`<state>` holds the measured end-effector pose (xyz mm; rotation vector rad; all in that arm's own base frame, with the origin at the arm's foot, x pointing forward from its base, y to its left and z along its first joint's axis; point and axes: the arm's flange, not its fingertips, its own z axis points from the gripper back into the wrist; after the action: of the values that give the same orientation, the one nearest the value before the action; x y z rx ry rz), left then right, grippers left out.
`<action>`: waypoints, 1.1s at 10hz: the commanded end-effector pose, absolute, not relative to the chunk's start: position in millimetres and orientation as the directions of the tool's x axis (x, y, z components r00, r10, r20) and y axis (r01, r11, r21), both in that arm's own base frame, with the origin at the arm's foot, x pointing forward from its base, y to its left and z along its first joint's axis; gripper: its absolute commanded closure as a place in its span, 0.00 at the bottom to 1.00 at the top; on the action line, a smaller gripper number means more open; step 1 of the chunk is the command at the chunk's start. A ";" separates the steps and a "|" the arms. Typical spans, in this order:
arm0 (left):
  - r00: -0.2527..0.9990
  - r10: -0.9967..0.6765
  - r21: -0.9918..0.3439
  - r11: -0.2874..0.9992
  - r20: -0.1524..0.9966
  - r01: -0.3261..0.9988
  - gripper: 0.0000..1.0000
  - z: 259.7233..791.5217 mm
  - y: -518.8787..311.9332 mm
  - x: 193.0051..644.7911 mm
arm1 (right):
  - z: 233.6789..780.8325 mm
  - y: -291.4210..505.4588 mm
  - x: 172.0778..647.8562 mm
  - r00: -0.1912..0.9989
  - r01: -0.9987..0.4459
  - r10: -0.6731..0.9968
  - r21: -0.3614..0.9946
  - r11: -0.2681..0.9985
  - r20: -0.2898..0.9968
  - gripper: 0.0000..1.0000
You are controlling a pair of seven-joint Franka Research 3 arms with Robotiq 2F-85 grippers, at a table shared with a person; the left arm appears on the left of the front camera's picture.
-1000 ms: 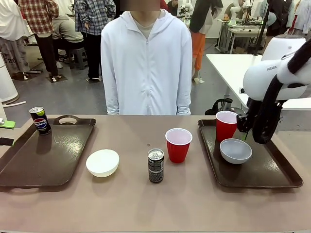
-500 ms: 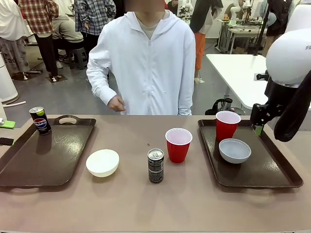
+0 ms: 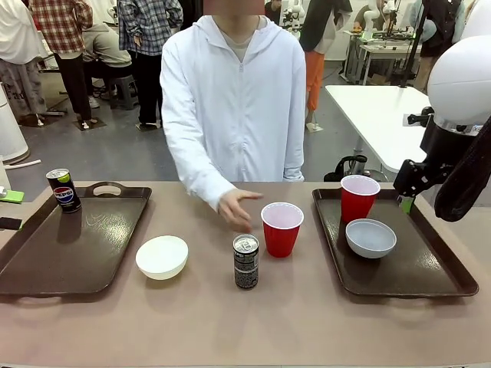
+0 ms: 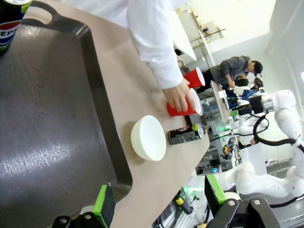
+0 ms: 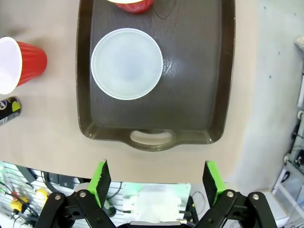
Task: Prepare tableware on both trays.
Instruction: Pick up a Picnic Bowl from the table and place it on a Handle tray.
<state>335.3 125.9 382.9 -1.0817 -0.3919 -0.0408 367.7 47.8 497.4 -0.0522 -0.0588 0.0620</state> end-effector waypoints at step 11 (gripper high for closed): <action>0.886 -0.112 -0.451 0.828 0.450 0.334 0.00 463.2 24.6 307.2 | 573.7 -50.3 385.7 0.997 -0.073 0.072 0.371 0.926 0.015 0.00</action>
<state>346.7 64.7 471.9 -0.6779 -0.4481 -0.2331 373.5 -30.3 560.8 0.2622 -0.0661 0.0363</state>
